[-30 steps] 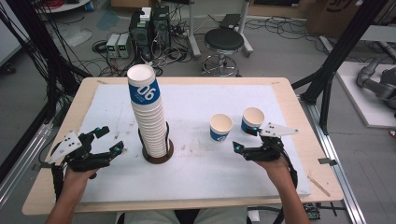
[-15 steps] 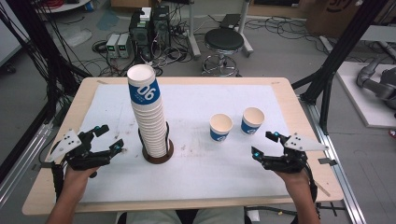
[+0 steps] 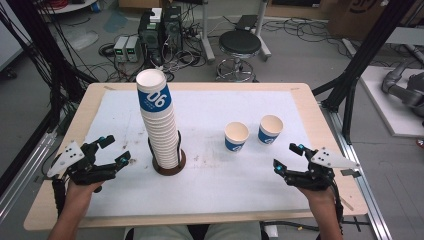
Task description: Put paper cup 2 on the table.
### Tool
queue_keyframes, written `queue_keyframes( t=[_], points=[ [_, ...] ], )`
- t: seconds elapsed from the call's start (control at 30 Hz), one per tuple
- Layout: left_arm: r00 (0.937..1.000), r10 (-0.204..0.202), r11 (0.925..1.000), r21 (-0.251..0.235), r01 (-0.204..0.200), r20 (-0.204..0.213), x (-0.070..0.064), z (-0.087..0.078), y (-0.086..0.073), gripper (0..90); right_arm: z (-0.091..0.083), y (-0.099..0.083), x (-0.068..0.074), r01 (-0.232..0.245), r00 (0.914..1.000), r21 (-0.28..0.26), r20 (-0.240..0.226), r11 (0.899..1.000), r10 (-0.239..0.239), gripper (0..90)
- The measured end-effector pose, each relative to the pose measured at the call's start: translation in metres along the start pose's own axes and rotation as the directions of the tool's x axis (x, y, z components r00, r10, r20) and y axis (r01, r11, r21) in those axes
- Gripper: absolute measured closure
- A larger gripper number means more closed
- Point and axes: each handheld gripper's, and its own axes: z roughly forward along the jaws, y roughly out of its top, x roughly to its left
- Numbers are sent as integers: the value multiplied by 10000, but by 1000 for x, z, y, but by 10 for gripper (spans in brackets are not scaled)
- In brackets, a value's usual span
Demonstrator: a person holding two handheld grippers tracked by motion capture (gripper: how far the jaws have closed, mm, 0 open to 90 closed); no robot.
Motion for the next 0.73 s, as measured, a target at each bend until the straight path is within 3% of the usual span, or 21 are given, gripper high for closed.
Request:
queue_keyframes(
  t=[0.73],
  points=[
    [10000, 25, 10000, -13, -25, -72, -1, -2, -1, 180, 1, 1, 1, 294, 9996, -76, -24, 9995, -294, 198]
  ],
)
